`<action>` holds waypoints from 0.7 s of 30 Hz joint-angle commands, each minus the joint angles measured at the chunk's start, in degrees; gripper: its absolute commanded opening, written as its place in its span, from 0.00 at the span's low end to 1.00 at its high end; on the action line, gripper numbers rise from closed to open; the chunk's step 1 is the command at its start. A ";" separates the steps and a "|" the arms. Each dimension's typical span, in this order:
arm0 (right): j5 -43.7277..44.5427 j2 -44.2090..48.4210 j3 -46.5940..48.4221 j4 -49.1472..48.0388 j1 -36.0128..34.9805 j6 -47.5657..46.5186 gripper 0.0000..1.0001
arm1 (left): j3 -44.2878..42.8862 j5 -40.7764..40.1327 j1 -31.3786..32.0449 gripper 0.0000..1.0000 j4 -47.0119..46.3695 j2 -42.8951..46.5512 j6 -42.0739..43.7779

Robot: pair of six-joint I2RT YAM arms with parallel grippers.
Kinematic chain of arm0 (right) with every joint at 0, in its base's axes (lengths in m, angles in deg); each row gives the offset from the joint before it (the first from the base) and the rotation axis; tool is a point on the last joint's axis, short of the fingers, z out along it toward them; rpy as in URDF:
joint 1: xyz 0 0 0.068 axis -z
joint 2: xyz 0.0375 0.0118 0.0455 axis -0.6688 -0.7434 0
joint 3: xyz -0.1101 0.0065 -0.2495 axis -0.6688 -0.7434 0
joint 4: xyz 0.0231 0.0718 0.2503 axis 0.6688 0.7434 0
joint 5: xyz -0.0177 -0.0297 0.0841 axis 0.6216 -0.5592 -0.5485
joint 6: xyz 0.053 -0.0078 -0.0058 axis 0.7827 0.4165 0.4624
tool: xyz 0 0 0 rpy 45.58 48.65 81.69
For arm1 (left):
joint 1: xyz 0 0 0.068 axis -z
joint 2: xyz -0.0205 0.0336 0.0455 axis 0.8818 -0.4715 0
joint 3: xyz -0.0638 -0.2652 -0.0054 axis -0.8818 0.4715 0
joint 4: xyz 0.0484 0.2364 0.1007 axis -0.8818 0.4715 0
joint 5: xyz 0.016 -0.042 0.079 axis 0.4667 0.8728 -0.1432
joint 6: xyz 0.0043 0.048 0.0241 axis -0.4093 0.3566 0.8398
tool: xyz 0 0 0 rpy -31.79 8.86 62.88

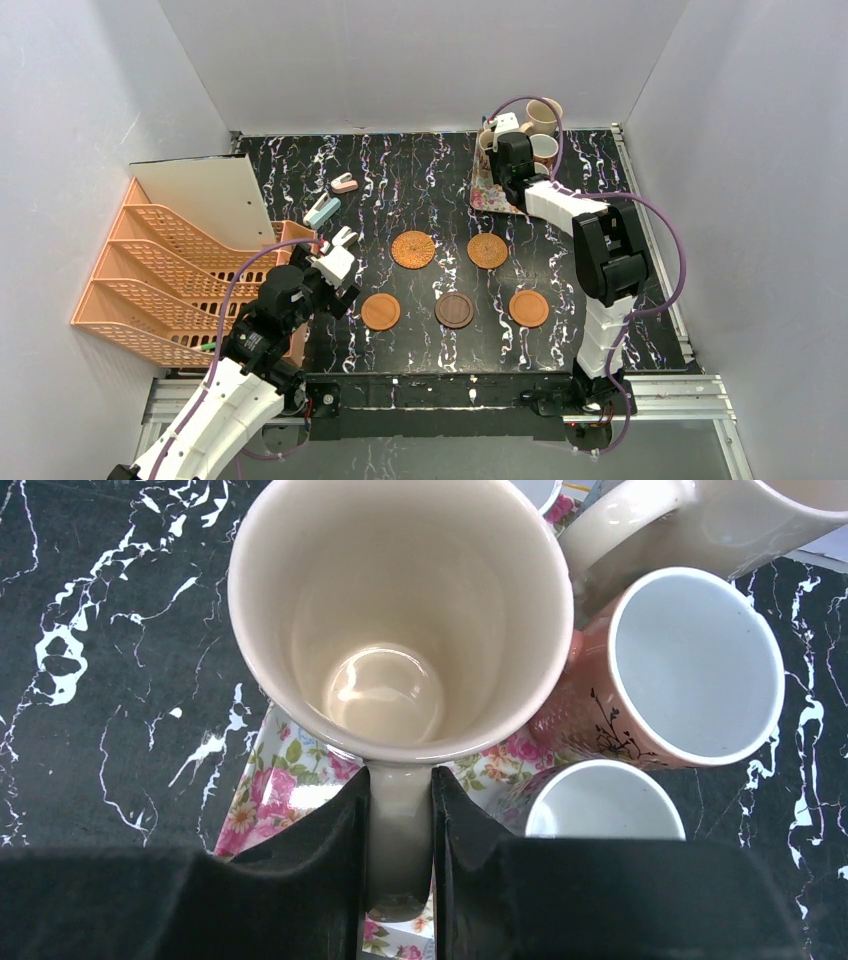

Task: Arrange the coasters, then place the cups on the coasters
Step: Pick up the cup from the tray.

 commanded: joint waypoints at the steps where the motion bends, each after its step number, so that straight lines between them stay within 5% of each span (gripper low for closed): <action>1: 1.26 2.39 -0.98 -4.75 -0.29 -0.52 0.01 | 0.48 0.33 -0.30 0.98 0.53 0.11 0.23; 21: -3.67 20.17 -12.85 -18.46 -0.21 -0.72 0.01 | 0.48 0.31 -0.30 0.98 0.53 0.10 0.25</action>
